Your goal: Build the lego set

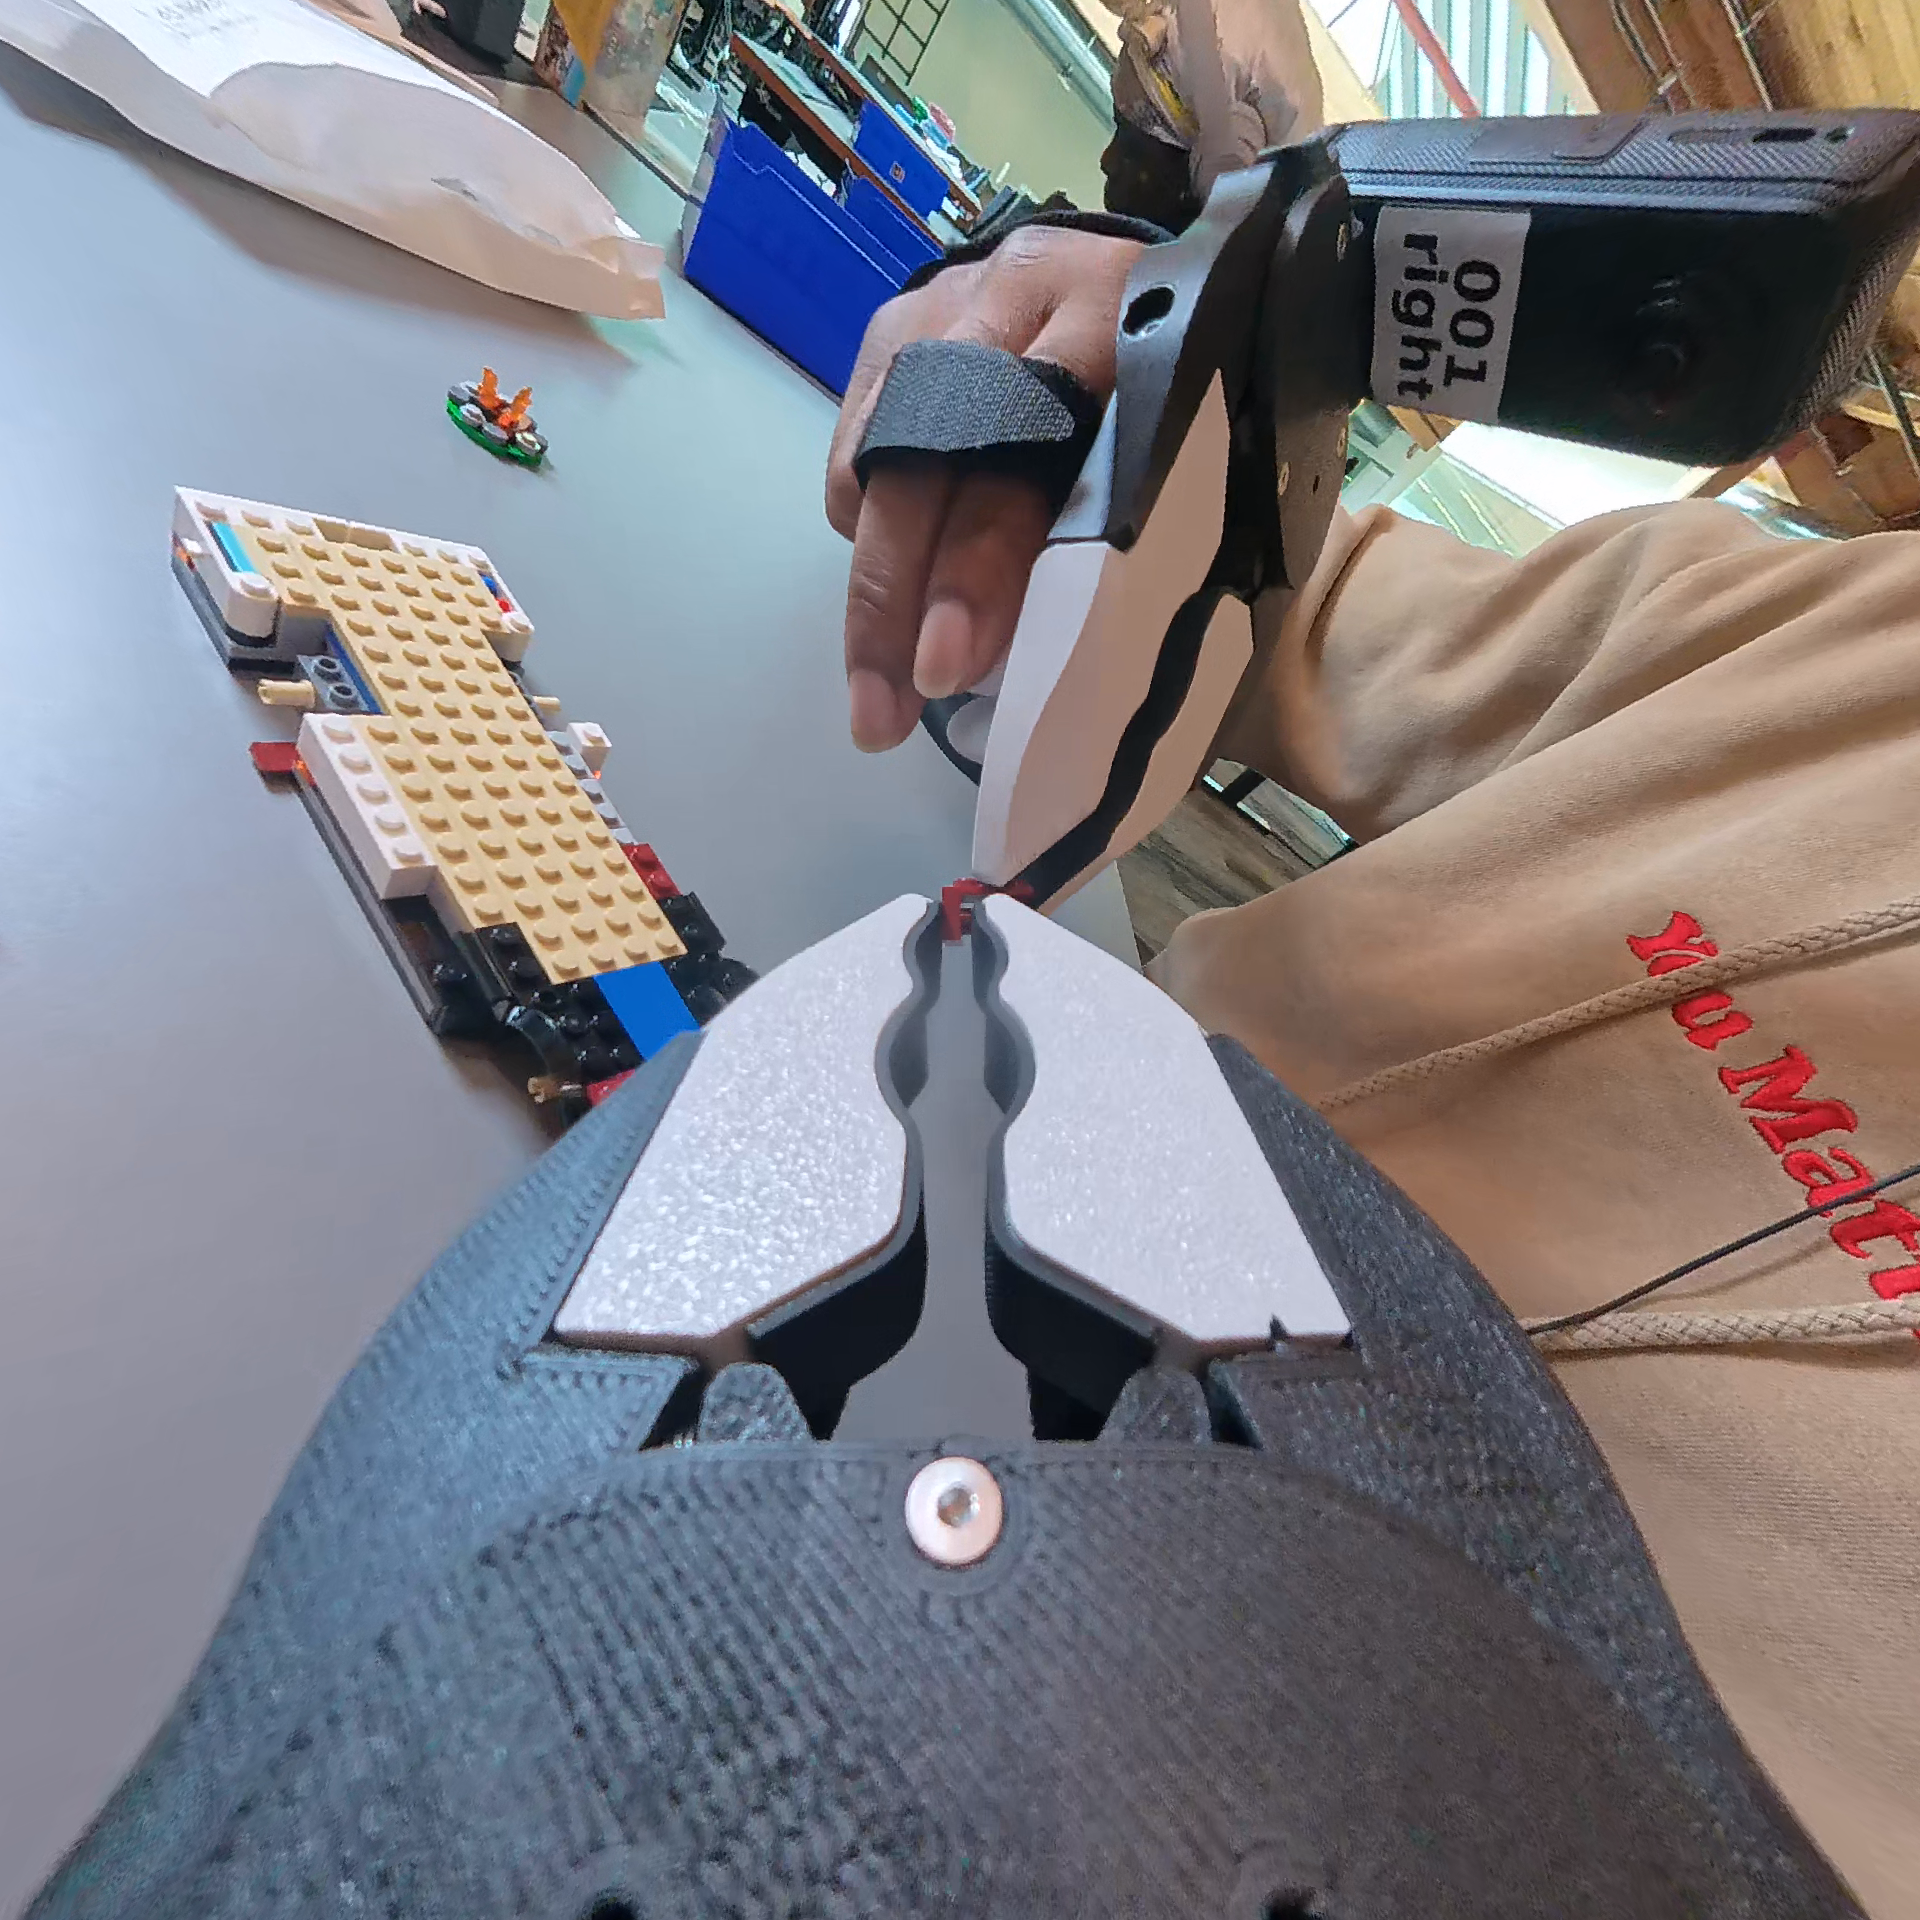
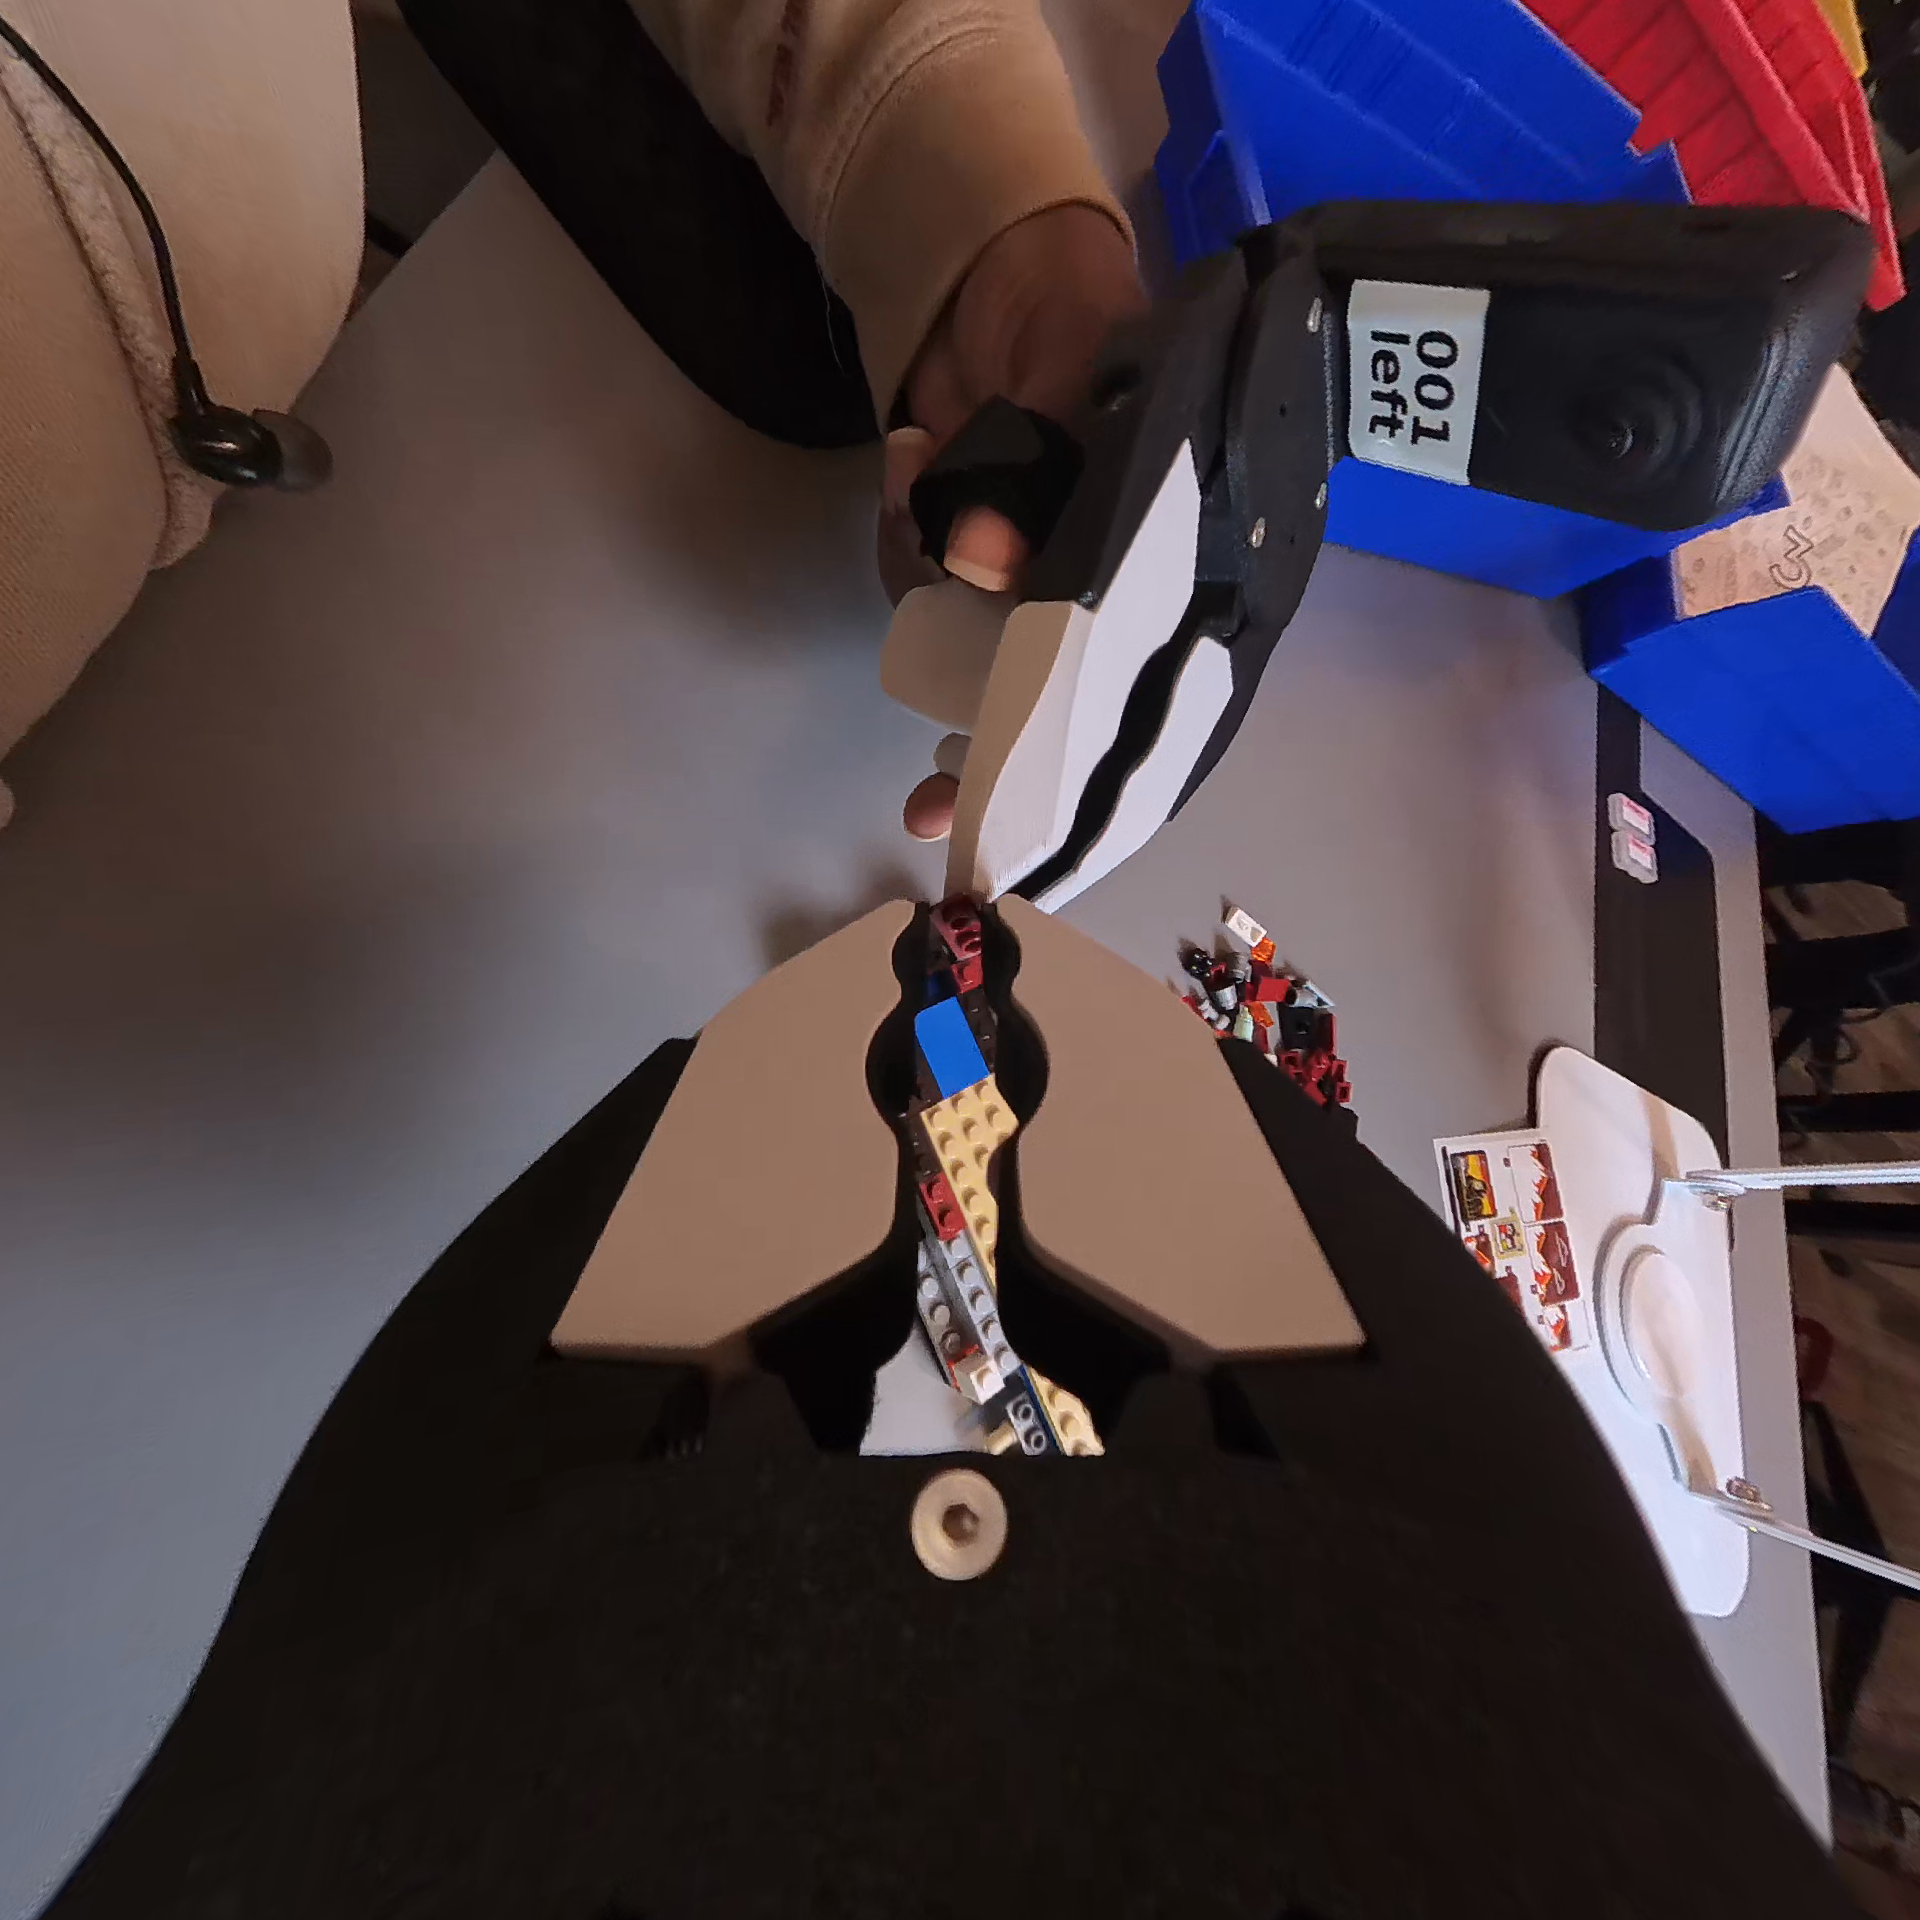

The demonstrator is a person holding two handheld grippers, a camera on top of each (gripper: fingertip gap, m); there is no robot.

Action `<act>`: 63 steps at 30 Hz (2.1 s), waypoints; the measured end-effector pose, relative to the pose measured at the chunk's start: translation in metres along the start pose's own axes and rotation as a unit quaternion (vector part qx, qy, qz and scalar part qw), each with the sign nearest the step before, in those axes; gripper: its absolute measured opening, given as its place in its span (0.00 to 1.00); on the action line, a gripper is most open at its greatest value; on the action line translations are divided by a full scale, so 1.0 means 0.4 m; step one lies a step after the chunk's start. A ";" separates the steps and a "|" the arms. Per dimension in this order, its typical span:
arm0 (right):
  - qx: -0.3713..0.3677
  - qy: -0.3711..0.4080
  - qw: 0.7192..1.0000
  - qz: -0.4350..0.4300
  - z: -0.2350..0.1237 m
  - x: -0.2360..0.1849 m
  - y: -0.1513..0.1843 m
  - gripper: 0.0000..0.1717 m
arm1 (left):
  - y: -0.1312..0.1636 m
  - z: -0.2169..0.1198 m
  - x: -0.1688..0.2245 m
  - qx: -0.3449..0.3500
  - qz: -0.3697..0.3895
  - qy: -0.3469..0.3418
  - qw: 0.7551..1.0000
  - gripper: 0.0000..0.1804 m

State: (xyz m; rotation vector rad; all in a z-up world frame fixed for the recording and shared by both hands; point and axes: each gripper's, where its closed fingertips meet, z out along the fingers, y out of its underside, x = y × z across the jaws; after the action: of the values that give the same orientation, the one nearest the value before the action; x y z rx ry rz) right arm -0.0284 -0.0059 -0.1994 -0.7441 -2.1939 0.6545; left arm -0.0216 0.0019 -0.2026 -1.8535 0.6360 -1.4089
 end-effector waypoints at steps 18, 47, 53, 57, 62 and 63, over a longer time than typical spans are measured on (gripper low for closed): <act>-0.015 0.032 0.999 0.037 0.013 -0.003 0.025 0.05 | 0.004 -0.007 -0.021 -0.007 0.008 -0.024 1.000 0.10; -0.024 0.139 0.900 0.412 -0.029 -0.157 0.148 0.05 | 0.140 0.043 -0.098 -0.217 0.299 -0.189 0.910 0.11; -0.032 0.159 0.901 0.402 -0.005 -0.149 0.142 0.05 | 0.102 0.051 -0.101 -0.222 0.344 -0.186 0.893 0.23; -0.042 0.173 0.903 0.390 -0.001 -0.143 0.143 0.05 | 0.102 0.075 -0.101 -0.246 0.392 -0.178 0.868 0.32; -0.049 0.182 0.904 0.384 0.004 -0.138 0.148 0.05 | 0.107 0.117 -0.108 -0.264 0.417 -0.167 0.853 0.37; -0.050 0.183 0.904 0.382 0.005 -0.138 0.148 0.05 | 0.106 0.122 -0.111 -0.263 0.420 -0.169 0.852 0.37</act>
State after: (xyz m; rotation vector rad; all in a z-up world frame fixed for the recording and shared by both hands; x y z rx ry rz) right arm 0.0203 -0.0018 -0.2640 -1.6695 -1.5551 0.6971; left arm 0.0142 0.0203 -0.2699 -1.7682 1.5141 -0.3299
